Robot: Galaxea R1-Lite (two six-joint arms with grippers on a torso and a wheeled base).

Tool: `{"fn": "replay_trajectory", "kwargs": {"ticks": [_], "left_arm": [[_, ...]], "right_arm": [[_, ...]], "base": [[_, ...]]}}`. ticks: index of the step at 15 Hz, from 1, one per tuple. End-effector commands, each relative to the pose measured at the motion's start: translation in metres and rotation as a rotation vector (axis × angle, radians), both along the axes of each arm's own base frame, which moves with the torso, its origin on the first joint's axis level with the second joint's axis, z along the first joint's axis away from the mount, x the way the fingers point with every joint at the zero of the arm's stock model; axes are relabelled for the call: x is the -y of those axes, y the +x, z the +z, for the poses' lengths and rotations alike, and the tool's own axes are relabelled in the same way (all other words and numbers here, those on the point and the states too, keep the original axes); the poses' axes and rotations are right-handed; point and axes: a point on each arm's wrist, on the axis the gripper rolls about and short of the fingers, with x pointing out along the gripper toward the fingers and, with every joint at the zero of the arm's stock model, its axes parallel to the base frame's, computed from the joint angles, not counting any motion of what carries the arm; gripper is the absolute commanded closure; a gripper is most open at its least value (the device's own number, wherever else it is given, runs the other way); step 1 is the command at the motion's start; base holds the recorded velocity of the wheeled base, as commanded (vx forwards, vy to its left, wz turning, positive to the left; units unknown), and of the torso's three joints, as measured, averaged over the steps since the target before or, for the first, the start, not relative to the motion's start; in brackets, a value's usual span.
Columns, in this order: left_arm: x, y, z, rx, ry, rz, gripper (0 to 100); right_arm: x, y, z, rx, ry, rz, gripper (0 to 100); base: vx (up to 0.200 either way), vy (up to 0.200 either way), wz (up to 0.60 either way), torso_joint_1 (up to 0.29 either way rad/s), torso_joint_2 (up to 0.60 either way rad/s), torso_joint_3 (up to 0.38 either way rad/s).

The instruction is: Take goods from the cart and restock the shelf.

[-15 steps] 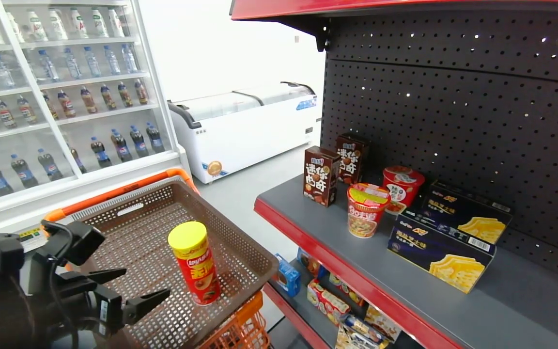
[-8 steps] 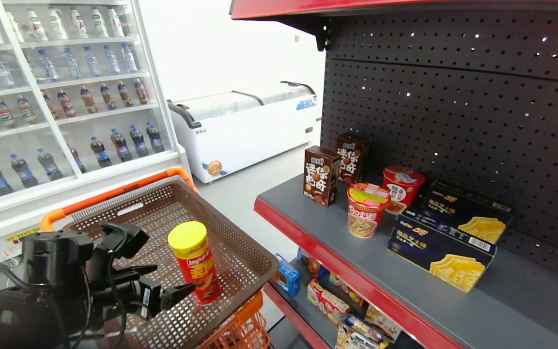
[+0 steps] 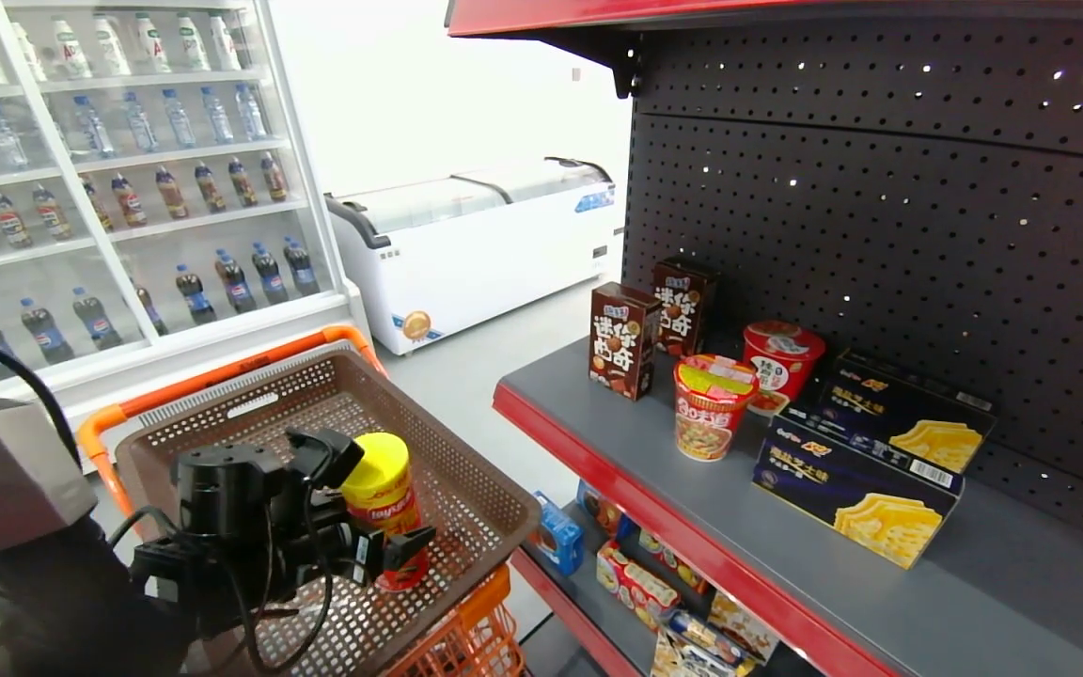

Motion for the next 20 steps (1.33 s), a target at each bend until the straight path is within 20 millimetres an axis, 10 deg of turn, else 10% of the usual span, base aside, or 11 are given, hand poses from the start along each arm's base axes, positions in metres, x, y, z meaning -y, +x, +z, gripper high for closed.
{"fn": "replay_trajectory", "kwargs": {"ticks": [1,7,8,15,20], "left_arm": [[0.005,0.006,-0.015,-0.033,0.012,-0.005,0],[0.006,0.012,-0.024,-0.014,0.098,0.008,0],[0.006,0.014,-0.022,0.000,0.093,0.010,100],[0.003,0.006,0.025,0.108,0.107,0.113,100],[-0.029,-0.032,0.129,0.233,0.044,0.256,100]], "right_arm": [[0.000,0.000,0.000,0.000,0.000,0.000,0],[0.000,0.000,0.000,0.000,0.000,0.000,0],[0.000,0.000,0.000,0.000,0.000,0.000,0],[0.000,0.000,0.000,0.000,0.000,0.000,0],[0.000,0.000,0.000,0.000,0.000,0.000,0]], "base": [[0.000,0.000,0.00,0.000,0.00,0.000],[0.000,0.000,0.00,0.000,0.00,0.000],[0.000,0.000,0.00,0.000,0.00,0.000],[0.000,0.000,0.00,0.000,0.00,0.000],[0.000,0.000,0.00,0.000,0.00,0.000]]}}
